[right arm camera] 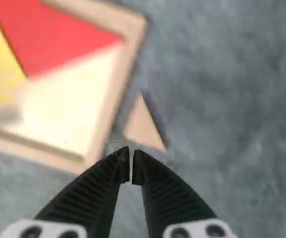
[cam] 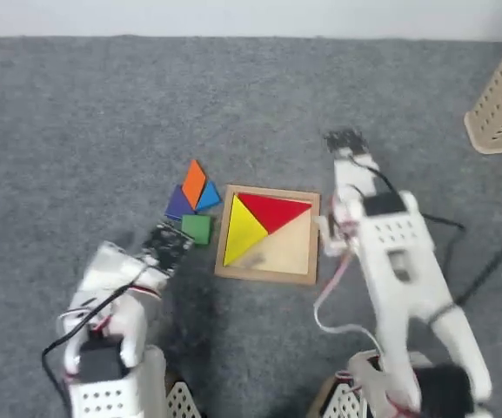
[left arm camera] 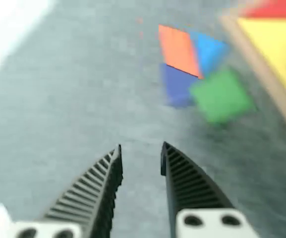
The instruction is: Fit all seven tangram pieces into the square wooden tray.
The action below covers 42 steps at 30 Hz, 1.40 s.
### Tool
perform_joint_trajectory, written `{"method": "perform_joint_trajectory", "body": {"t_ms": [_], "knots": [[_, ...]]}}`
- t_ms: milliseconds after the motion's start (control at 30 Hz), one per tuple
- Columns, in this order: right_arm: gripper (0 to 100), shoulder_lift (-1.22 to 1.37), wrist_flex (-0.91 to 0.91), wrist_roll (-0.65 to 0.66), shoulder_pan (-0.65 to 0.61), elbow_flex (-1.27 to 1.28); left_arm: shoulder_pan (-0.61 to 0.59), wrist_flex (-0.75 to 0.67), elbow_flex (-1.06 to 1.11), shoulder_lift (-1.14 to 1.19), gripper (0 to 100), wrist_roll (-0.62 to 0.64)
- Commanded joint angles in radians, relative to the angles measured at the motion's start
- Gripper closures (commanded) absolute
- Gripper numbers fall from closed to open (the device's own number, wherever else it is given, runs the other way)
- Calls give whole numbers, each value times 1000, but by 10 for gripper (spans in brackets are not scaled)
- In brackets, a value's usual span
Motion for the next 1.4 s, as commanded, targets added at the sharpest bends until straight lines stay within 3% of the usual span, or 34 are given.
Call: {"method": "perform_joint_trajectory", "body": {"t_ms": [0, 133, 400, 600, 967, 1367], "knots": [[992, -216, 5, 48, 107, 135, -35, -12, -209, 104, 881, -15], [992, -314, 1, 104, 160, 204, -35, 3, -483, 542, 881, 52], [989, -286, -24, 109, 99, 236, 15, 324, -1337, 1547, 866, 216], [990, -236, -61, 110, 99, 255, 74, 341, -1690, 2008, 833, 318], [991, -223, -166, 101, 99, 334, 178, 259, -1933, 2410, 834, 318], [991, -223, -165, 101, 101, 334, 206, 262, -2064, 2608, 831, 296]]}}
